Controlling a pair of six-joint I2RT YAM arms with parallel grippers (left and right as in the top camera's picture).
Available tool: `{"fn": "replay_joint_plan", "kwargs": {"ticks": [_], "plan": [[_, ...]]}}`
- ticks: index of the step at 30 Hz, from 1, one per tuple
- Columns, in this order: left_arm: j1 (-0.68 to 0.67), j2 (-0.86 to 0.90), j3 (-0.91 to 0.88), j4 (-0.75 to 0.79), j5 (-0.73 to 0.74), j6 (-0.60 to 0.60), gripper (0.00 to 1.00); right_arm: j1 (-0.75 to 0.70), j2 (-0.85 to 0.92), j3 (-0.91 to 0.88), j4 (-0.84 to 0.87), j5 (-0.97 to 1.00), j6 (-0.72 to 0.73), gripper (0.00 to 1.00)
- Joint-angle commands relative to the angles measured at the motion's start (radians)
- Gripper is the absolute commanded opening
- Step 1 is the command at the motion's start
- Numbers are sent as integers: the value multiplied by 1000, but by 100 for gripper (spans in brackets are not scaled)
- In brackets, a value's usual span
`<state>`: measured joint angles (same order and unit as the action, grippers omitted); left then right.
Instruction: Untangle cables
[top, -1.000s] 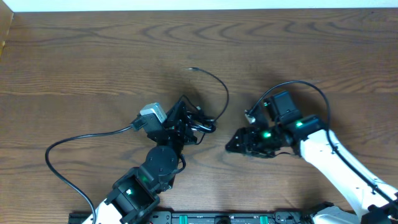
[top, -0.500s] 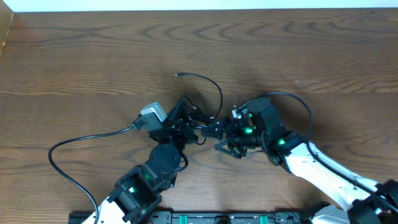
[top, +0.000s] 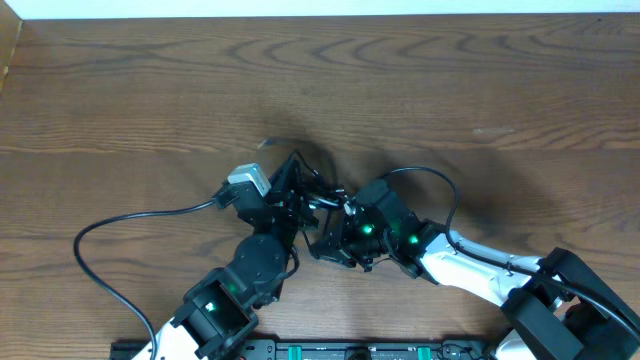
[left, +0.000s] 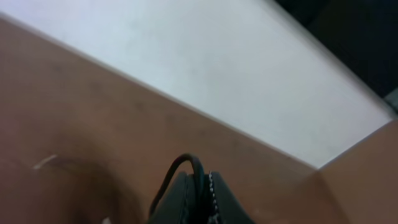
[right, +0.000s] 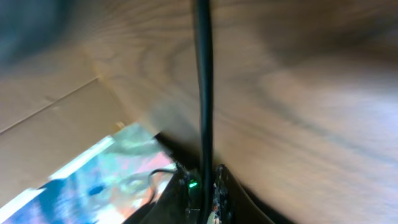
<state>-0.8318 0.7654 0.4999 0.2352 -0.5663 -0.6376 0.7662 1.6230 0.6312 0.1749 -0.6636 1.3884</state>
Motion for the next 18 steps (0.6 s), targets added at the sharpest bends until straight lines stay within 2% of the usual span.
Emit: {"fn": "replay_joint_plan", "kwargs": {"ticks": [1,5,10,15,18], "plan": [[6,-39,11,66,-34,151,8,5,6,-5,-50,92,-114,8],[6,-67,11,126,-105,238,8,-11,6,-5,-151,127,-186,8],[6,-107,11,130,-259,262,8,-81,4,-5,-289,173,-289,6],[6,-133,11,130,-311,332,8,-217,4,-5,-403,222,-388,2],[6,-136,11,131,-310,334,8,-321,4,-5,-462,248,-454,2]]}}
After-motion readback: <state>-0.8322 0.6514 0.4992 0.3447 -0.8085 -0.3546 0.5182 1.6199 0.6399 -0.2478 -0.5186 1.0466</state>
